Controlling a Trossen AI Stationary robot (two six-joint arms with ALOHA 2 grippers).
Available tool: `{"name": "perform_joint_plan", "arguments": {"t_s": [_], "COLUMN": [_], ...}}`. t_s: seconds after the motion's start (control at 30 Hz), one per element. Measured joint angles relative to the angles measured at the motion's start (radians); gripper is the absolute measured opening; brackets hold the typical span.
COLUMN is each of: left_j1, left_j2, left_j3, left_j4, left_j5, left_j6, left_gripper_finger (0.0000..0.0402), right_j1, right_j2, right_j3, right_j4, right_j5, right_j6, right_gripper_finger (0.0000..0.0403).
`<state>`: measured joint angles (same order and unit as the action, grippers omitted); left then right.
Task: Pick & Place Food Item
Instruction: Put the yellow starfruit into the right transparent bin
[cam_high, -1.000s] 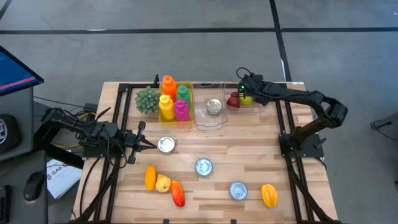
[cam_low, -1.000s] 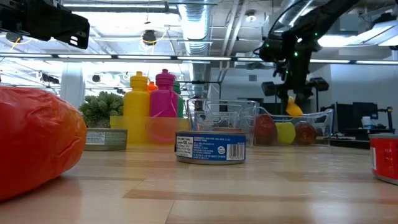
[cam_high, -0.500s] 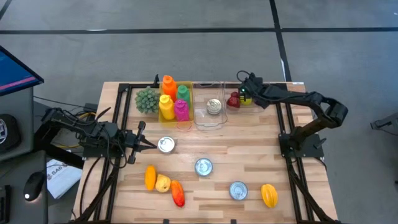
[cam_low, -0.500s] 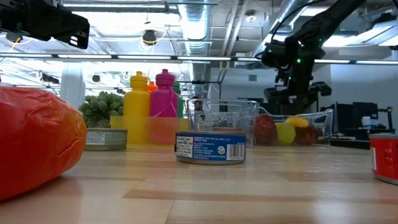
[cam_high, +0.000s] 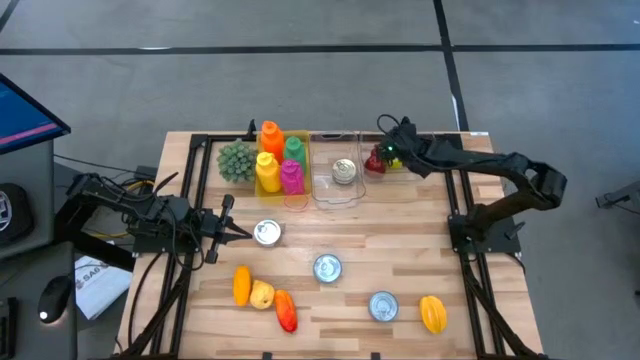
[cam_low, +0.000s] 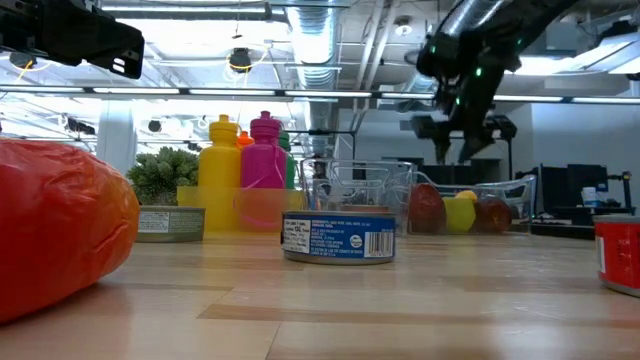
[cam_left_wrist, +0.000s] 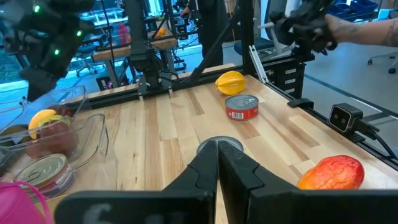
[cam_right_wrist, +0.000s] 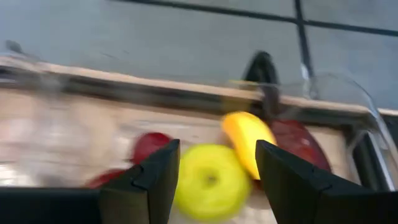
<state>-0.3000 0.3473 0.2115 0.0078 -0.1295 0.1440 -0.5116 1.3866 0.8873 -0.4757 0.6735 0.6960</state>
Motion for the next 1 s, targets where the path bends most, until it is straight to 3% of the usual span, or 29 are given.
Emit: {"name": "perform_joint_plan", "arguments": {"t_s": [0.17,0.47,0.67,0.83,1.0], "left_j1": [0.0,0.0,0.0,0.0,0.0], "left_j2": [0.0,0.0,0.0,0.0,0.0], "left_j3": [0.0,0.0,0.0,0.0,0.0], "left_j4": [0.0,0.0,0.0,0.0,0.0], "left_j5": [0.0,0.0,0.0,0.0,0.0], "left_j6": [0.0,0.003,0.006,0.006,0.007], "left_gripper_finger": [0.0002,0.0002,0.0002,0.0002,0.0002], "right_j1": [0.119,0.354,0.489,0.578,0.673], "right_j2": [-0.076,-0.199,-0.206,-0.201,-0.203], "right_j3": [0.004,0.004,0.004,0.004,0.004], "right_j4": [-0.002,-0.017,-0.017,-0.039,-0.105], "right_j5": [-0.052,-0.31,-0.405,-0.484,-0.501], "right_j6": [-0.063,-0.042,0.091,0.297,0.484], "right_gripper_finger": [0.0206,0.0205,0.0205,0.0205,0.0203]}}
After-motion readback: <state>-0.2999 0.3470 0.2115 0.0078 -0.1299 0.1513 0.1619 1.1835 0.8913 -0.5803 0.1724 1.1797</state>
